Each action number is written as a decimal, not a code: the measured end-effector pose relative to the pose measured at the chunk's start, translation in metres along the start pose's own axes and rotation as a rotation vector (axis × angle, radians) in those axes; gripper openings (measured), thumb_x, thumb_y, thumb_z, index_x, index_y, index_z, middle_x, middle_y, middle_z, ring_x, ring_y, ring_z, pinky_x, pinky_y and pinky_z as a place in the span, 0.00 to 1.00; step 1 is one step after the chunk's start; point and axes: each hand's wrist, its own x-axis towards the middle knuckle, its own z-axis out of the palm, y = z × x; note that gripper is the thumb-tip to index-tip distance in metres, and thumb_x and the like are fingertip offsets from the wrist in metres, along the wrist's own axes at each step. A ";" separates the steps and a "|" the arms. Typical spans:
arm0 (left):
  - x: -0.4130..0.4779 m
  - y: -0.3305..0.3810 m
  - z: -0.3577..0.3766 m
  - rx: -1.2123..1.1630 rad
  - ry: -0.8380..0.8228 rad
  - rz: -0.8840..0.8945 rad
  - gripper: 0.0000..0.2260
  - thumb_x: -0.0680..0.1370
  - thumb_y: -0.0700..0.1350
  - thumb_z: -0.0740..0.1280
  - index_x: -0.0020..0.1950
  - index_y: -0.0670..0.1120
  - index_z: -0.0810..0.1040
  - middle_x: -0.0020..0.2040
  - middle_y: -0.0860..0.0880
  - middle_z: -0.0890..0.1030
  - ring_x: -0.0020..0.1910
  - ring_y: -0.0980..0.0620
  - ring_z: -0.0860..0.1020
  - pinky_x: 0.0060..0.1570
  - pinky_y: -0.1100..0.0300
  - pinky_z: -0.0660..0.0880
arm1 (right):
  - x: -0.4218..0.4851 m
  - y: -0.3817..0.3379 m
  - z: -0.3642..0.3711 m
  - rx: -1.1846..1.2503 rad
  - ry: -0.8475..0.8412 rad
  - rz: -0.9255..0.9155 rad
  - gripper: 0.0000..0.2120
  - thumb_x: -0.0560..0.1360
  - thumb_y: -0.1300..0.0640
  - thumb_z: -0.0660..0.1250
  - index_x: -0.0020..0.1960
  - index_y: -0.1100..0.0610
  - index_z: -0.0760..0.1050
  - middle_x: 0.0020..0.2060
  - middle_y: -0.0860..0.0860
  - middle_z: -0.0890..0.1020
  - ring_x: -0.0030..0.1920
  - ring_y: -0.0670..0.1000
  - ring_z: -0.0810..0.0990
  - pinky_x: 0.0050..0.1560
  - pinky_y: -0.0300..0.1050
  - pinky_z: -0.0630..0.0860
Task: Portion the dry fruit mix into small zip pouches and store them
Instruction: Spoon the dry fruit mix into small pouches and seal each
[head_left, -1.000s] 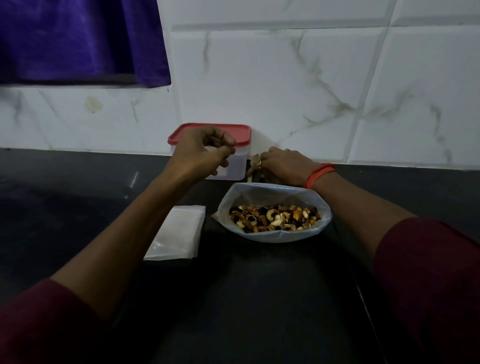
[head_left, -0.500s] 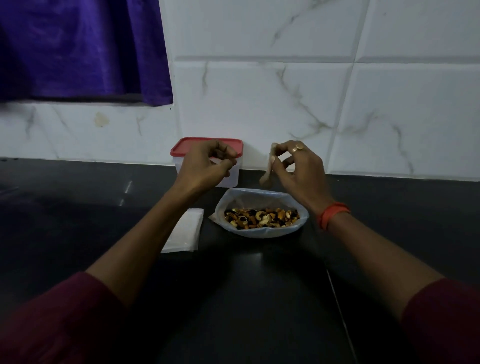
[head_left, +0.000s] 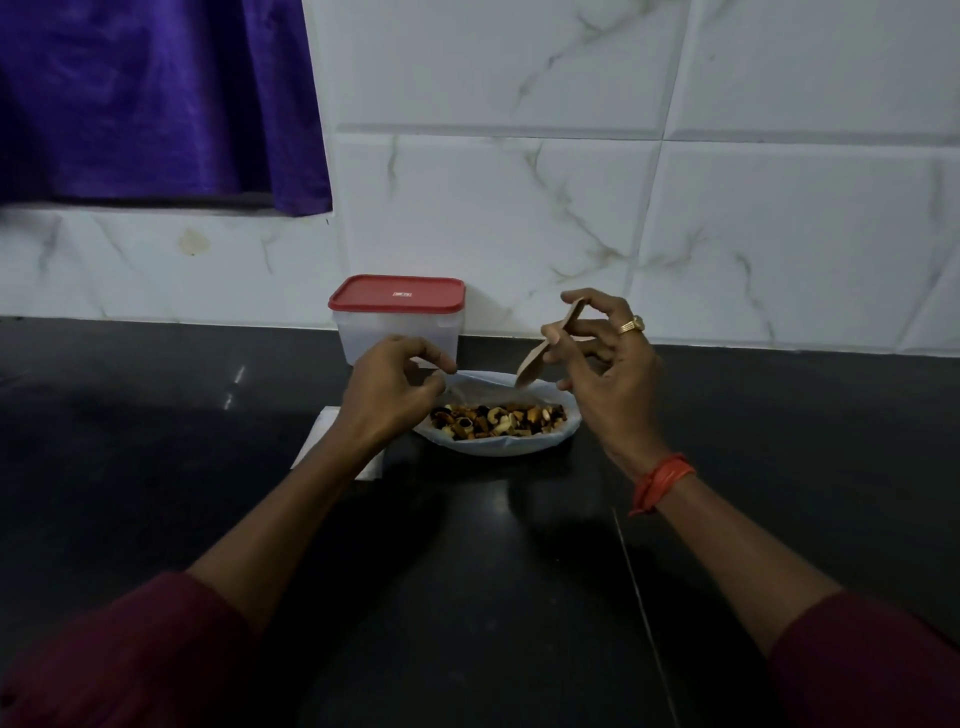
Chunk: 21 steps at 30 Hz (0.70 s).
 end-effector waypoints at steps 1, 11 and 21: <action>0.001 -0.001 0.000 0.026 -0.005 0.009 0.09 0.76 0.37 0.71 0.47 0.51 0.83 0.57 0.52 0.78 0.50 0.57 0.78 0.50 0.63 0.77 | 0.000 0.001 -0.001 -0.003 0.005 -0.010 0.14 0.77 0.57 0.73 0.60 0.53 0.75 0.45 0.50 0.85 0.42 0.47 0.87 0.36 0.47 0.84; 0.001 -0.015 0.010 0.275 -0.195 0.010 0.16 0.75 0.40 0.74 0.61 0.51 0.81 0.68 0.47 0.76 0.66 0.48 0.74 0.64 0.51 0.74 | -0.012 0.034 -0.012 -0.411 -0.152 -0.297 0.08 0.75 0.56 0.75 0.52 0.55 0.79 0.44 0.47 0.86 0.44 0.43 0.85 0.43 0.35 0.81; -0.001 -0.015 0.011 0.225 -0.317 -0.011 0.31 0.72 0.35 0.74 0.72 0.51 0.71 0.71 0.47 0.71 0.69 0.47 0.72 0.65 0.50 0.75 | -0.005 0.057 -0.038 -0.734 -0.325 -0.386 0.11 0.77 0.43 0.67 0.55 0.45 0.84 0.41 0.50 0.84 0.39 0.51 0.83 0.38 0.45 0.79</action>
